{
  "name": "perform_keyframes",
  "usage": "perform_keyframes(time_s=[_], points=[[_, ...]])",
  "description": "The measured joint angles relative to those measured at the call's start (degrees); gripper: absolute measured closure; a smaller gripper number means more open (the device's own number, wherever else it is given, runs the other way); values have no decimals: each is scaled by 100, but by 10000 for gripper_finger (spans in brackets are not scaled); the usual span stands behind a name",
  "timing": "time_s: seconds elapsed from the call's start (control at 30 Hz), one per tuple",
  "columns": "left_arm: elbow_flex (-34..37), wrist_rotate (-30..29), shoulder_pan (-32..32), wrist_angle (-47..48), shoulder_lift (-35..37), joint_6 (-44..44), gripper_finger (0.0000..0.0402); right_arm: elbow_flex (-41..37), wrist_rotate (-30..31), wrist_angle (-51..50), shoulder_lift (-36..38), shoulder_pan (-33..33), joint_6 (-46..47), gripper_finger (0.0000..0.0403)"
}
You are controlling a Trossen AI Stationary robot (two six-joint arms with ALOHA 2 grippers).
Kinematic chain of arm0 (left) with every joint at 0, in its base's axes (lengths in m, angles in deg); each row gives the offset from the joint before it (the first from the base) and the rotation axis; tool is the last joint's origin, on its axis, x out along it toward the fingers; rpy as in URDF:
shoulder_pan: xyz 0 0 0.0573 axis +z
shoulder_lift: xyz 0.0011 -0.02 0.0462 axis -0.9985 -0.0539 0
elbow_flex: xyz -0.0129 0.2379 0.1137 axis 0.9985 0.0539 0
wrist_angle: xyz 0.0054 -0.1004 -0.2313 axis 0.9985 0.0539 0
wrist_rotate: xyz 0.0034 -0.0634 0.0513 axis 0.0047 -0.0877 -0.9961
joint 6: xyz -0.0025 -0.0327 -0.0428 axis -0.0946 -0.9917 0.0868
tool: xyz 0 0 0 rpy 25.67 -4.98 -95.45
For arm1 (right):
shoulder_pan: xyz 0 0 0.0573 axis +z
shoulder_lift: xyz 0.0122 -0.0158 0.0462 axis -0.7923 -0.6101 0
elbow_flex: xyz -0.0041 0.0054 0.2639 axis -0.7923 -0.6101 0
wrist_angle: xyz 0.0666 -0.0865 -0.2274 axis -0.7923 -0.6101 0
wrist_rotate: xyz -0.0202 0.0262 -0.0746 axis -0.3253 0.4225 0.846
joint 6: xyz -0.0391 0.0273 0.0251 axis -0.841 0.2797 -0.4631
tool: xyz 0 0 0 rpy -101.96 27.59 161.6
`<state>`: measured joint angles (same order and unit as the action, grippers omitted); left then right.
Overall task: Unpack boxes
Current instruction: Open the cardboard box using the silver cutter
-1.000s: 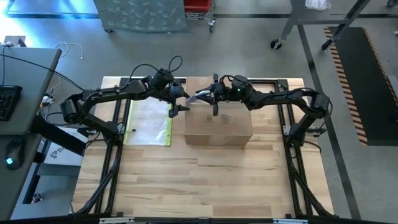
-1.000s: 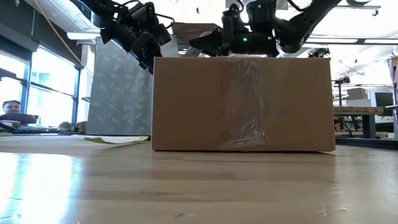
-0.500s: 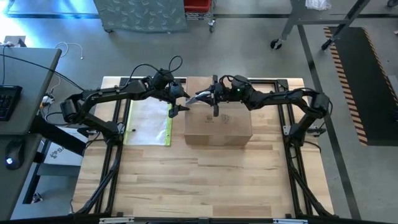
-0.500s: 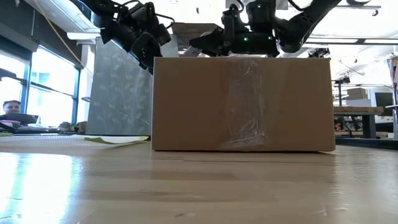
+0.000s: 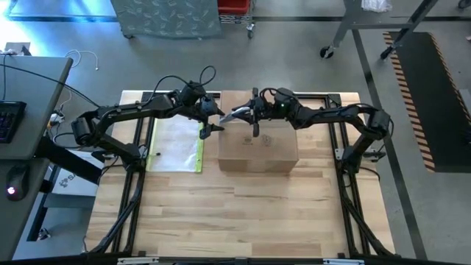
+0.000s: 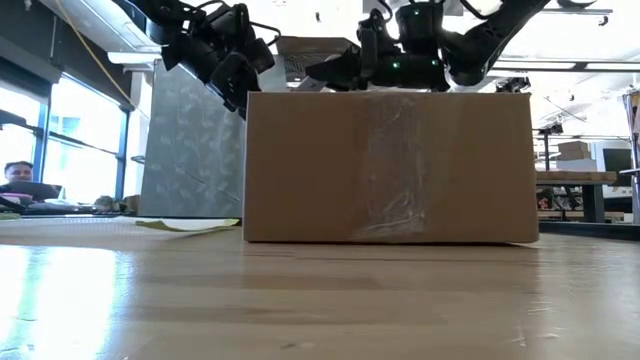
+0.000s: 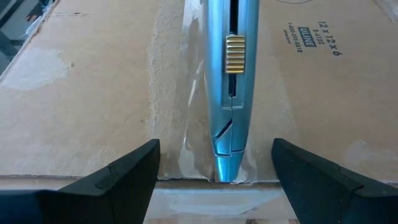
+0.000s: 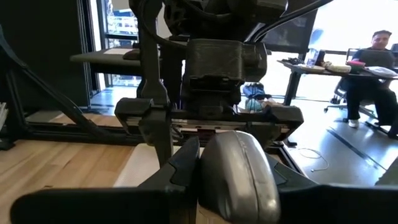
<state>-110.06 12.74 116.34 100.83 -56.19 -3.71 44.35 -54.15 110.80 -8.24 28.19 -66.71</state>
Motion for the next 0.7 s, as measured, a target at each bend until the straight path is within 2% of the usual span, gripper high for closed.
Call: perform_keyframes(time_s=[0.23,0.33,0.7], points=[[0,-26,-9,-1,2,0,108,-7,62,139,-5,-17,76,342],[1,10,-16,13,3,1,108,-9,289,374,-11,-46,189,342],[2,29,-24,14,2,4,108,-7,2,221,-9,-35,177,342]])
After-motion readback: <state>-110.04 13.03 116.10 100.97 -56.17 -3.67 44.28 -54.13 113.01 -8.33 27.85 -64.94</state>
